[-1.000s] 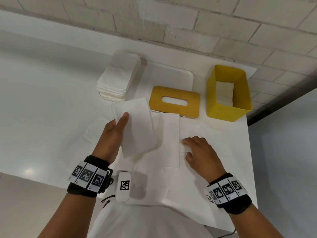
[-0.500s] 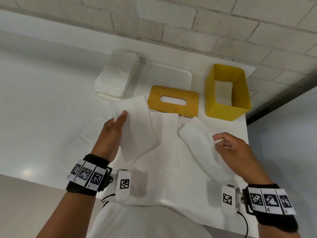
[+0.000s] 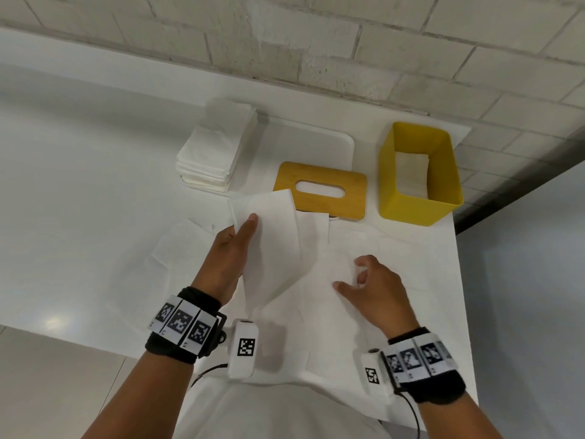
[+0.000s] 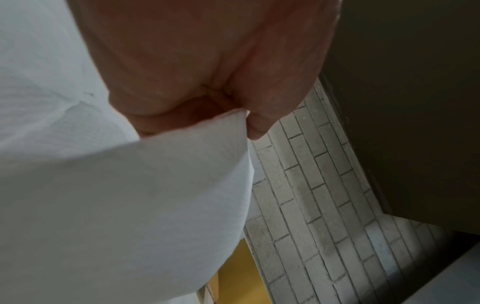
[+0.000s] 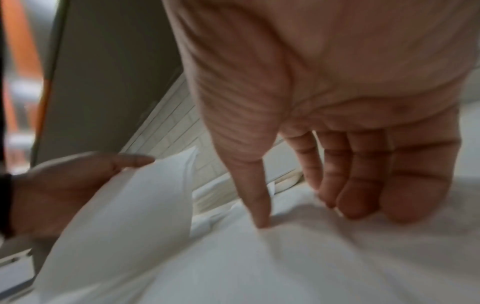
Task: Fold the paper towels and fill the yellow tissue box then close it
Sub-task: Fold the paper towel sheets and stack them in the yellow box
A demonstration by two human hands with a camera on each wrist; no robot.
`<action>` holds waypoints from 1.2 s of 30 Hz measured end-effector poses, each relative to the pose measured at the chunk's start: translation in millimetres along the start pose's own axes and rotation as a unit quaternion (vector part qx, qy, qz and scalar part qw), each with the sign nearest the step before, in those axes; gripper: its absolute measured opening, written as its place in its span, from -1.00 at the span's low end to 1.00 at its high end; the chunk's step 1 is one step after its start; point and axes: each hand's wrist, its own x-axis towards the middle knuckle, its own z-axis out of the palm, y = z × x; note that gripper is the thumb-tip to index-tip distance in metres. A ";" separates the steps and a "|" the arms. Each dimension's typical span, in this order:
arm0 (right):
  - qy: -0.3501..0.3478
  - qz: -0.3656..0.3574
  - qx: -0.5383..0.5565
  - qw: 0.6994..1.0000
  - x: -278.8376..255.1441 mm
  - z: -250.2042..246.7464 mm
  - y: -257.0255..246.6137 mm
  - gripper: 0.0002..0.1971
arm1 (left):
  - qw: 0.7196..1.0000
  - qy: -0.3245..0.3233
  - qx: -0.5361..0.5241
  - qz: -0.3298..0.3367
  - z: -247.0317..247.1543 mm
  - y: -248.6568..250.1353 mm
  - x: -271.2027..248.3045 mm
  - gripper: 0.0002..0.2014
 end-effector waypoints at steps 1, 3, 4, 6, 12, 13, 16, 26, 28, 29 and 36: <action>0.009 -0.004 -0.014 1.000 0.2 6.8 -2.1 -0.37 | 1.000 -0.003 0.005 -0.001 0.1 -0.8 -0.7 -0.64; 0.022 0.005 -0.001 1.000 1.2 12.6 -5.5 -0.38 | 1.000 -0.008 0.015 -0.002 0.3 -1.9 -2.6 -0.65; 0.023 0.014 0.020 0.999 2.2 12.7 -6.7 -0.42 | 1.000 -0.009 0.019 0.000 0.6 -2.0 -3.2 -0.65; 0.021 0.027 0.060 0.998 4.1 12.2 -5.3 -0.49 | 1.000 -0.007 0.024 0.001 0.8 -2.6 -3.3 -0.66; 0.058 -0.025 0.052 0.997 7.5 17.9 8.8 -0.84 | 0.999 -0.006 0.033 0.000 1.4 -2.8 -2.0 -0.66; 0.054 -0.026 0.059 0.996 7.7 18.1 10.1 -0.83 | 0.999 -0.006 0.034 0.000 1.9 -3.2 -1.6 -0.66; 0.088 -0.049 0.108 0.989 3.1 10.0 9.1 -0.85 | 1.000 -0.010 0.028 -0.006 3.9 -1.0 -2.8 -0.68; -0.023 -0.302 0.591 0.748 -67.1 -86.2 -74.9 -0.90 | 0.997 -0.066 0.009 0.031 22.9 28.3 0.1 -0.58; -0.026 -0.298 0.604 0.739 -66.2 -83.4 -86.3 -0.92 | 0.995 -0.088 0.016 0.046 27.3 32.4 -1.7 -0.64; -0.003 -0.286 0.580 0.763 -62.4 -78.4 -90.9 -0.92 | 0.993 -0.111 0.010 0.050 29.9 33.1 -3.8 -0.66; 0.095 -0.184 0.461 0.863 -38.5 -43.0 -94.5 -0.91 | 0.981 -0.165 -0.060 0.085 37.9 33.8 -13.3 -0.71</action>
